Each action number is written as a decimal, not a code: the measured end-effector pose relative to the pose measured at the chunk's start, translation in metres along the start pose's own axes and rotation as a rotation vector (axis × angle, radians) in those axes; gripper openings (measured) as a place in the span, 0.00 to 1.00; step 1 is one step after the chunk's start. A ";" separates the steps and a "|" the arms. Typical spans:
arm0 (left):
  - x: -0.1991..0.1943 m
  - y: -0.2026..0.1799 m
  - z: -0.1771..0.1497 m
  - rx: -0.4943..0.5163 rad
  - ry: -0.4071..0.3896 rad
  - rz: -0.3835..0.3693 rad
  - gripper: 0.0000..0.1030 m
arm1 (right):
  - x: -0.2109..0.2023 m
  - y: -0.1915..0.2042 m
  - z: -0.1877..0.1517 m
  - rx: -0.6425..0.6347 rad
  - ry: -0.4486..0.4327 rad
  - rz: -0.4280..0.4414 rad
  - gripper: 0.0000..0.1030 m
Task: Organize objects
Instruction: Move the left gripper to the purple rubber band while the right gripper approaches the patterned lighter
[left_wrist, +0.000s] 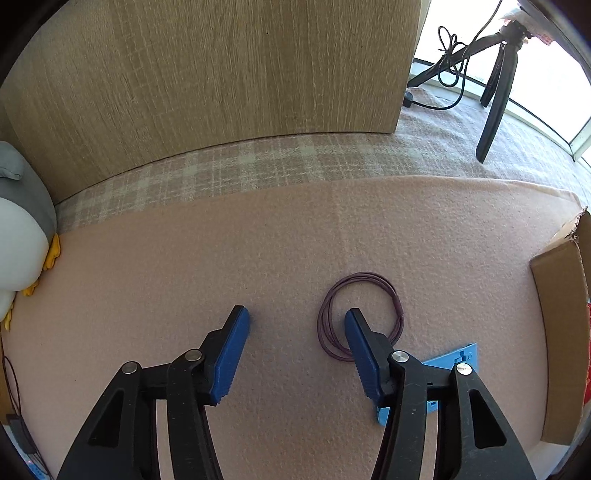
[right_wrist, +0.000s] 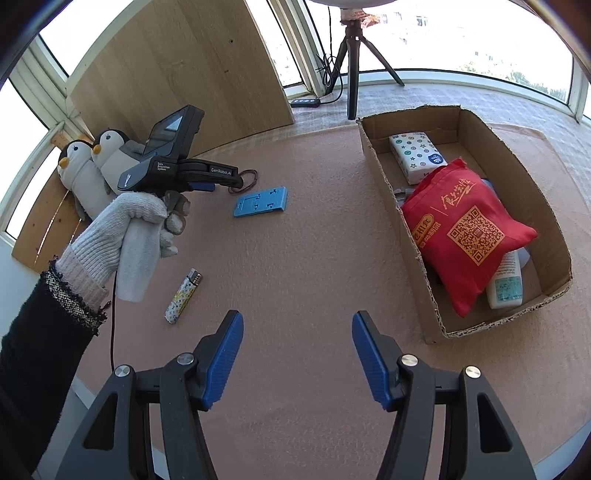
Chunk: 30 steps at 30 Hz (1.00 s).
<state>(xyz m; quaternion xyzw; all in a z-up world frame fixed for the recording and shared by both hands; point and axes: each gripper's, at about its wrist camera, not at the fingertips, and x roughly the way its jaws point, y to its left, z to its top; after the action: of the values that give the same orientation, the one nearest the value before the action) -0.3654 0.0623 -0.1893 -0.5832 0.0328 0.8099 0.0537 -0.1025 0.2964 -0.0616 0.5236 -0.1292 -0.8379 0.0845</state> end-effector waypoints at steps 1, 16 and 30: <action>-0.001 0.003 -0.001 -0.004 0.000 0.008 0.53 | 0.001 0.001 0.000 -0.003 0.002 0.001 0.56; -0.030 0.076 -0.082 -0.060 0.012 0.028 0.53 | 0.026 0.053 0.008 -0.128 0.049 0.063 0.56; -0.080 0.103 -0.216 -0.102 -0.034 0.002 0.47 | 0.094 0.124 0.013 -0.206 0.164 0.105 0.56</action>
<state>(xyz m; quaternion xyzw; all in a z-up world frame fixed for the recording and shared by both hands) -0.1500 -0.0687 -0.1833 -0.5714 -0.0089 0.8203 0.0236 -0.1542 0.1541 -0.0986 0.5713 -0.0621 -0.7956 0.1918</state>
